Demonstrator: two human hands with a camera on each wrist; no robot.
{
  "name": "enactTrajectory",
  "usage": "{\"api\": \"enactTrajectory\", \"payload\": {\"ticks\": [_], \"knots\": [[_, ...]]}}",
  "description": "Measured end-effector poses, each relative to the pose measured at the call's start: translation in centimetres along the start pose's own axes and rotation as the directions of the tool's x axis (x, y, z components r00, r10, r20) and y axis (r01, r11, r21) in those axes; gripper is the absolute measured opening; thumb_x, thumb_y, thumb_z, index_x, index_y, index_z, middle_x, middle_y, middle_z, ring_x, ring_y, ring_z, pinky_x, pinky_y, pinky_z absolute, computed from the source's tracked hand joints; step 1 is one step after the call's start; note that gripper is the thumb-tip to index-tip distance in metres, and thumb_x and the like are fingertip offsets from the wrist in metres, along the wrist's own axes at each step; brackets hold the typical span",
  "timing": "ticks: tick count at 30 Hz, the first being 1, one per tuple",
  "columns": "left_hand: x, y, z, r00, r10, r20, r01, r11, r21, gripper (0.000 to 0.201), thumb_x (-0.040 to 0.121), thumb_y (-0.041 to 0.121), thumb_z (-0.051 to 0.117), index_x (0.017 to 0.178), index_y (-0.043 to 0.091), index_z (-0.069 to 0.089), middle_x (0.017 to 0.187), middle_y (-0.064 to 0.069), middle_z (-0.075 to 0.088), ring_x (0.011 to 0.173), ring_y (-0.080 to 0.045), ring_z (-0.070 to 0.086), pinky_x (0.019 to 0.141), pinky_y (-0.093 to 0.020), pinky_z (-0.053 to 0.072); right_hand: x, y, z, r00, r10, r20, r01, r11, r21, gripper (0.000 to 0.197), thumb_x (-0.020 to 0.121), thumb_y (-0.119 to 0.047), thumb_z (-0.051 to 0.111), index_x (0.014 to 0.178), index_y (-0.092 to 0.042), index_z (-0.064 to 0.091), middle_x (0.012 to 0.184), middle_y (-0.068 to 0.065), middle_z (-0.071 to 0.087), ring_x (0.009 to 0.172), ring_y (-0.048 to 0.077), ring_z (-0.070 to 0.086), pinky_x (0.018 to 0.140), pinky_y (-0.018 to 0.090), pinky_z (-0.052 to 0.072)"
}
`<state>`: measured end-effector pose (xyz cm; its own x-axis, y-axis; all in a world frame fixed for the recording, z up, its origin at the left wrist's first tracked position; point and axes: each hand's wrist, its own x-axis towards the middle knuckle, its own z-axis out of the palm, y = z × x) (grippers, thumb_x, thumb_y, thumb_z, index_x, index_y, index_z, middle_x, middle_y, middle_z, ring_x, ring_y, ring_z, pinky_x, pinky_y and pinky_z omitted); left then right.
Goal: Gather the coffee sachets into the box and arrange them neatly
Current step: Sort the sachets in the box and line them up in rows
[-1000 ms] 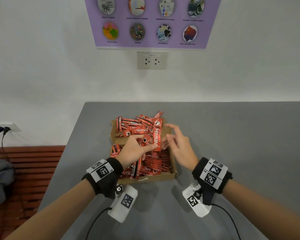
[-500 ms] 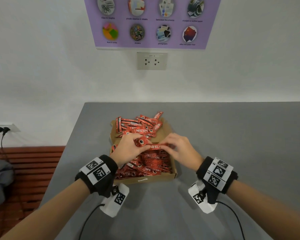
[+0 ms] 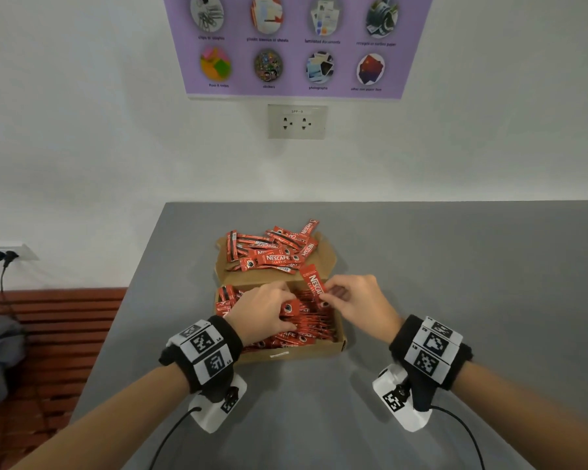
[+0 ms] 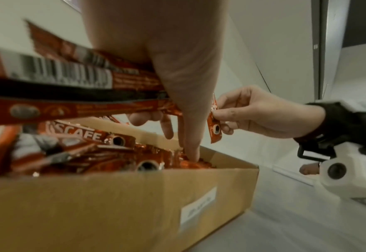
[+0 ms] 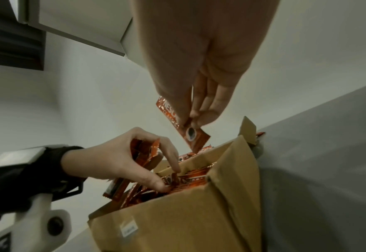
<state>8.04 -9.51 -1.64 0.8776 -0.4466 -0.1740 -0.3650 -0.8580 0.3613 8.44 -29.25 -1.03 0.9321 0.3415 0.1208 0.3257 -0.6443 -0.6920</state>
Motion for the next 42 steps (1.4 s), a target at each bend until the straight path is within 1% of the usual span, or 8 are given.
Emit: {"api": "enactTrajectory", "payload": {"ticks": [11, 16, 20, 26, 31, 36, 39, 42], "knots": [[0.7, -0.1, 0.8, 1.000, 0.015, -0.006, -0.015, 1.000, 0.025, 0.039, 0.082, 0.042, 0.065, 0.113, 0.018, 0.064, 0.119, 0.006, 0.059, 0.101, -0.017, 0.058, 0.084, -0.033, 0.050, -0.3, -0.1, 0.1, 0.997, -0.003, 0.072, -0.001, 0.998, 0.068, 0.008, 0.075, -0.009, 0.077, 0.077, -0.010, 0.069, 0.067, -0.013, 0.060, 0.068, -0.009, 0.059, 0.066, 0.006, 0.045], [0.7, -0.5, 0.9, 1.000, -0.022, 0.008, 0.022, 1.000, -0.007, 0.047, 0.074, 0.054, 0.069, 0.102, 0.015, 0.064, 0.100, 0.004, 0.066, 0.087, -0.015, 0.063, 0.079, -0.033, 0.053, -0.6, -0.2, 0.0, 0.981, -0.007, 0.194, -0.005, 0.998, 0.060, 0.010, 0.074, -0.008, 0.077, 0.078, -0.008, 0.069, 0.069, -0.013, 0.059, 0.067, -0.006, 0.060, 0.066, 0.008, 0.047], [0.5, -0.2, 0.7, 1.000, 0.021, 0.017, -0.021, 1.000, 0.002, 0.027, 0.077, 0.044, 0.070, 0.088, 0.019, 0.065, 0.092, 0.007, 0.065, 0.083, -0.015, 0.061, 0.072, -0.028, 0.049, -0.8, -0.4, 0.3, 0.943, -0.018, 0.332, 0.020, 1.000, -0.003, 0.008, 0.077, -0.008, 0.075, 0.082, -0.006, 0.069, 0.073, -0.007, 0.062, 0.065, -0.007, 0.059, 0.064, 0.006, 0.045], [0.6, -0.5, 0.9, 1.000, -0.002, 0.022, 0.002, 1.000, -0.016, 0.013, 0.083, 0.020, 0.062, 0.094, 0.014, 0.066, 0.098, 0.001, 0.067, 0.084, -0.019, 0.061, 0.073, -0.030, 0.051, -1.0, -0.8, 0.8, 0.904, -0.033, 0.427, 0.147, 0.960, -0.237, 0.005, 0.081, -0.003, 0.061, 0.081, -0.006, 0.064, 0.084, 0.006, 0.067, 0.074, 0.015, 0.062, 0.063, 0.016, 0.043], [0.5, -0.9, 0.7, 0.999, -0.036, 0.035, 0.040, 0.994, -0.107, 0.014, 0.084, 0.021, 0.065, 0.096, 0.014, 0.067, 0.098, 0.002, 0.067, 0.087, -0.017, 0.063, 0.074, -0.025, 0.049, -0.4, -1.3, 1.6, 0.908, 0.011, 0.418, 0.182, 0.890, -0.418, 0.010, 0.076, -0.003, 0.056, 0.082, -0.006, 0.064, 0.086, 0.009, 0.066, 0.078, 0.025, 0.060, 0.064, 0.032, 0.047], [0.3, -1.1, 0.5, 0.998, -0.040, 0.047, 0.045, 0.993, -0.113, 0.019, 0.084, 0.023, 0.066, 0.101, 0.015, 0.067, 0.104, 0.004, 0.066, 0.091, -0.016, 0.062, 0.082, -0.027, 0.050, 0.2, -2.1, 2.4, 0.919, 0.077, 0.386, 0.135, 0.859, -0.493, 0.011, 0.077, -0.001, 0.055, 0.084, -0.002, 0.064, 0.090, 0.013, 0.066, 0.081, 0.030, 0.061, 0.065, 0.033, 0.047], [0.2, -1.5, 0.2, 0.998, -0.001, 0.070, 0.012, 0.988, -0.154, 0.005, 0.083, 0.019, 0.064, 0.085, 0.014, 0.066, 0.093, 0.001, 0.068, 0.080, -0.017, 0.063, 0.077, -0.035, 0.054, 0.2, -2.3, 2.7, 0.917, 0.088, 0.389, 0.139, 0.843, -0.519, 0.010, 0.081, -0.003, 0.053, 0.086, -0.001, 0.061, 0.094, 0.015, 0.065, 0.085, 0.033, 0.061, 0.068, 0.036, 0.049], [0.1, -1.4, -0.3, 0.998, 0.026, 0.057, -0.013, 0.976, -0.217, 0.018, 0.078, 0.020, 0.063, 0.063, 0.014, 0.056, 0.073, -0.005, 0.065, 0.060, -0.017, 0.058, 0.059, -0.034, 0.052, 0.4, -2.3, 2.8, 0.917, 0.079, 0.390, 0.143, 0.849, -0.509, 0.008, 0.082, -0.003, 0.054, 0.085, 0.000, 0.061, 0.093, 0.016, 0.066, 0.084, 0.033, 0.062, 0.069, 0.037, 0.050]]}}
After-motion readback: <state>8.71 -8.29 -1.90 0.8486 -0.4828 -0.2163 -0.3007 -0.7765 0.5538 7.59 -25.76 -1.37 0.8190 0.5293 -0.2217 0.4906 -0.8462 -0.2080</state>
